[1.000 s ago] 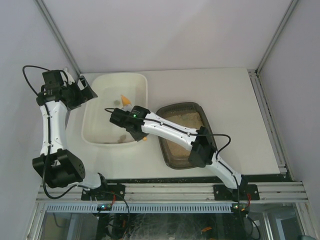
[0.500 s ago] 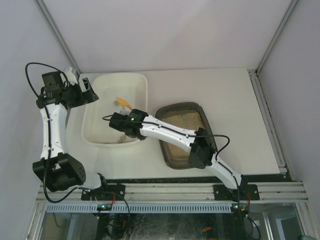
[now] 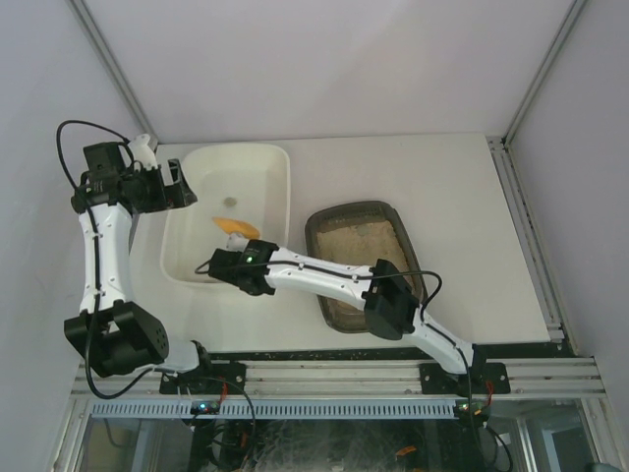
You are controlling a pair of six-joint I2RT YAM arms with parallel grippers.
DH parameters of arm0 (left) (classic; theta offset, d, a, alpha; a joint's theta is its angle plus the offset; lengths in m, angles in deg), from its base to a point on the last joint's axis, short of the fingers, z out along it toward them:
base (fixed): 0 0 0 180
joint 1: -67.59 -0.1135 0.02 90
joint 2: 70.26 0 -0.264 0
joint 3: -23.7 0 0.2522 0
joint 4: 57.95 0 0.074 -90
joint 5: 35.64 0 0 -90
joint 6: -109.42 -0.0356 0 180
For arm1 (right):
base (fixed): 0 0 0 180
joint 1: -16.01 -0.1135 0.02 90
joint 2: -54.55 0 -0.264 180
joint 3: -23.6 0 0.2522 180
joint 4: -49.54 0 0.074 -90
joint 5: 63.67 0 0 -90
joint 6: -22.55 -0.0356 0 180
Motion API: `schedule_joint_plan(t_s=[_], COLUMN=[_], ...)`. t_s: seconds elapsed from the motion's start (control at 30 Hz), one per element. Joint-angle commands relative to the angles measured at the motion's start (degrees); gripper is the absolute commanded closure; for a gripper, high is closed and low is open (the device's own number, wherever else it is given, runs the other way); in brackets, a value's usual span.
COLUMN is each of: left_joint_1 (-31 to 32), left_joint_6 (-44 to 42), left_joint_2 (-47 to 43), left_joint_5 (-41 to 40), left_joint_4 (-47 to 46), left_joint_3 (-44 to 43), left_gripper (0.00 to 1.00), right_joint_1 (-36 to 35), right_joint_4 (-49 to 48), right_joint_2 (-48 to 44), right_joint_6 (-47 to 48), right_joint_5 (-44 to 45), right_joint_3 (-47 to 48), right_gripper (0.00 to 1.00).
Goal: Clean the litter box
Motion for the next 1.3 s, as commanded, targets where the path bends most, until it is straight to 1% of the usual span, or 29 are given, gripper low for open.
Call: schedule_joint_plan(t_s=[0.0, 0.07, 0.13, 0.2, 0.27, 0.3, 0.4, 0.5, 0.57, 0.63, 0.7, 0.73, 0.83, 0.93, 1.03, 1.13, 1.27], left_joint_1=[-0.4, -0.4, -0.4, -0.4, -0.4, -0.2, 2.4, 10.6, 17.1, 23.1, 28.3, 30.3, 35.3, 39.4, 44.0, 48.6, 51.5], left_joint_6=[-2.5, -2.6, -2.9, -4.5, -6.4, -6.9, -6.4, -5.8, -6.5, -7.0, -7.2, -7.3, -7.2, -9.5, -14.2, -18.3, -21.4], left_joint_2=[0.0, 0.2, 0.3, 0.4, 0.2, 0.3, 1.9, 5.7, 9.6, 15.0, 21.7, 25.7, 36.8, 44.3, 47.5, 47.5, 48.3], left_joint_5=[1.5, 1.7, 2.4, 4.6, 7.7, 9.0, 9.4, 7.1, 5.2, 3.9, 3.9, 4.2, 5.0, 5.0, 1.8, -2.0, -6.2], left_joint_4=[0.4, 0.7, 1.2, 2.4, 3.2, 3.4, 3.4, 2.4, 2.3, 3.0, 5.1, 6.8, 11.1, 13.2, 14.5, 13.8, 12.0], left_joint_3=[-3.1, -3.0, -3.2, -3.5, -4.0, -4.4, -7.8, -12.3, -15.9, -20.9, -26.9, -32.0, -43.8, -50.5, -50.4, -45.5, -39.9], left_gripper=[0.0, 0.0, 0.0, 0.0, 0.0, 0.0, 0.0, 0.0, 0.0, 0.0, 0.0, 0.0, 0.0, 0.0, 0.0, 0.0, 0.0], right_joint_1=[-1.1, -1.2, -1.2, -0.7, 0.6, 1.5, 4.0, 6.9, 10.5, 14.4, 15.1, 14.9, 13.6, 11.1, 8.5, 7.0, 6.1], right_joint_4=[-4.1, -4.6, -5.6, -7.1, -8.4, -10.0, -17.7, -24.6, -25.6, -25.2, -24.0, -23.1, -22.3, -23.9, -27.2, -29.9, -31.2], right_joint_2=[-1.2, -1.5, -3.2, -6.3, -11.8, -15.9, -31.3, -46.9, -55.4, -62.9, -70.6, -73.4, -79.9, -84.3, -87.2, -89.2, -92.0], right_joint_6=[4.6, 4.6, 3.7, 1.2, -3.1, -5.6, -13.1, -22.8, -31.1, -38.7, -44.7, -47.5, -54.5, -59.4, -63.6, -66.9, -68.8], right_joint_5=[9.3, 10.7, 9.9, 5.2, -2.2, -7.1, -21.1, -32.7, -40.5, -46.1, -47.1, -46.8, -45.6, -44.4, -43.5, -42.7, -40.4], right_joint_3=[-1.8, -1.7, -1.7, -1.7, -2.8, -5.3, -19.2, -36.1, -45.7, -54.6, -60.7, -63.7, -69.4, -74.1, -79.3, -83.9, -86.5], right_gripper=[1.0, 1.0, 1.0, 1.0, 1.0, 1.0, 1.0, 1.0, 1.0, 1.0, 1.0, 1.0, 1.0, 1.0, 1.0, 1.0, 1.0])
